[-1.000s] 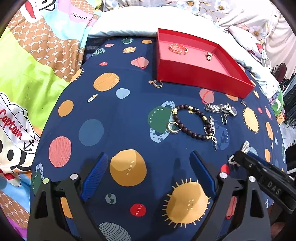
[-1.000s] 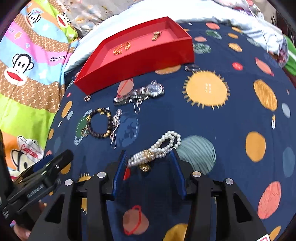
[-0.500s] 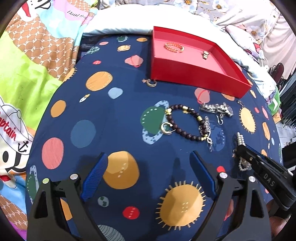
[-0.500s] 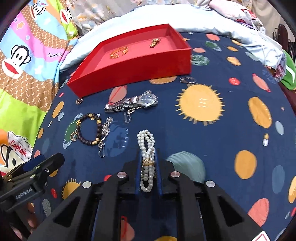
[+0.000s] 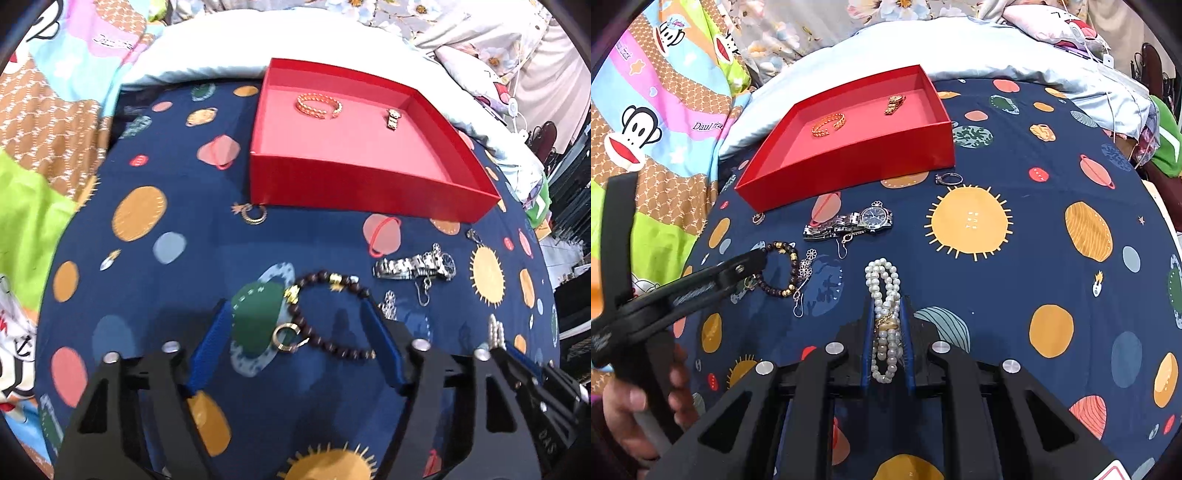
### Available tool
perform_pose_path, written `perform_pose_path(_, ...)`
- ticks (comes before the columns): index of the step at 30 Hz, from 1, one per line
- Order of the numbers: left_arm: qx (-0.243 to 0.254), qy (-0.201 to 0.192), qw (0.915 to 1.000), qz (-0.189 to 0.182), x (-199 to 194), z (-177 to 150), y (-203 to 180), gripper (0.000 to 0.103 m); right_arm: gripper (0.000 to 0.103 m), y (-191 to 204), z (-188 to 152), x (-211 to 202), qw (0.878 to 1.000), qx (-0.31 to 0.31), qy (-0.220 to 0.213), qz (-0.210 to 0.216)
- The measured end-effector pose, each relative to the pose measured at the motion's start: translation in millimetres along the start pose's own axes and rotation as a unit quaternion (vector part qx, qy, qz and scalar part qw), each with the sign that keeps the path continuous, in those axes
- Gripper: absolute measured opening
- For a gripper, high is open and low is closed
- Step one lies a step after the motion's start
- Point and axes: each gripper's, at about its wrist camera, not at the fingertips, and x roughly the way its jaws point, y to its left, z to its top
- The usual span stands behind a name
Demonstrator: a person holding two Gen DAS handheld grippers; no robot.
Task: Organize jewelry
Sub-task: 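Grasp the dark beaded bracelet with the left tool while the right tool holds the pearls, then carry the pearl necklace and beaded bracelet with both tools over the red box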
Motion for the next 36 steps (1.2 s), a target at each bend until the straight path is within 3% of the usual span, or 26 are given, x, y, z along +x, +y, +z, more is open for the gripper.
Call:
perform_pose_path(3,0.010,0.006,0.9999,-0.006,8.9,2.2,-2.2,0.044,0.013,-2.7,1.2,0.9,1.000,0.003,0.001,0.002)
perform_pose_path(7,0.039,-0.001,0.9992,0.006,12.0,-0.5,-9.5,0.038,0.013,-7.9,2.3,1.8,1.000,0.010,0.002,0.004)
perform_pose_path(10,0.050,-0.009,0.9986,0.017,11.7,-3.4,-11.5,0.026,0.013,-10.1,3.2,2.4,1.000,0.013,0.002,0.005)
perform_pose_path(12,0.043,-0.007,0.9990,0.006,11.2,-3.3,-9.7,0.008,0.013,-9.9,3.4,2.4,1.000,0.014,0.002,0.006)
perform_pose_path(22,0.048,-0.008,0.9986,-0.020,-0.2,-10.0,-19.0,0.007,0.013,-11.1,3.4,0.4,1.000,0.018,0.000,0.015)
perform_pose_path(36,0.039,-0.067,0.9927,-0.092,-90.2,-0.2,-38.7,0.007,0.013,3.9,19.2,-40.6,0.998,-0.003,-0.041,0.039)
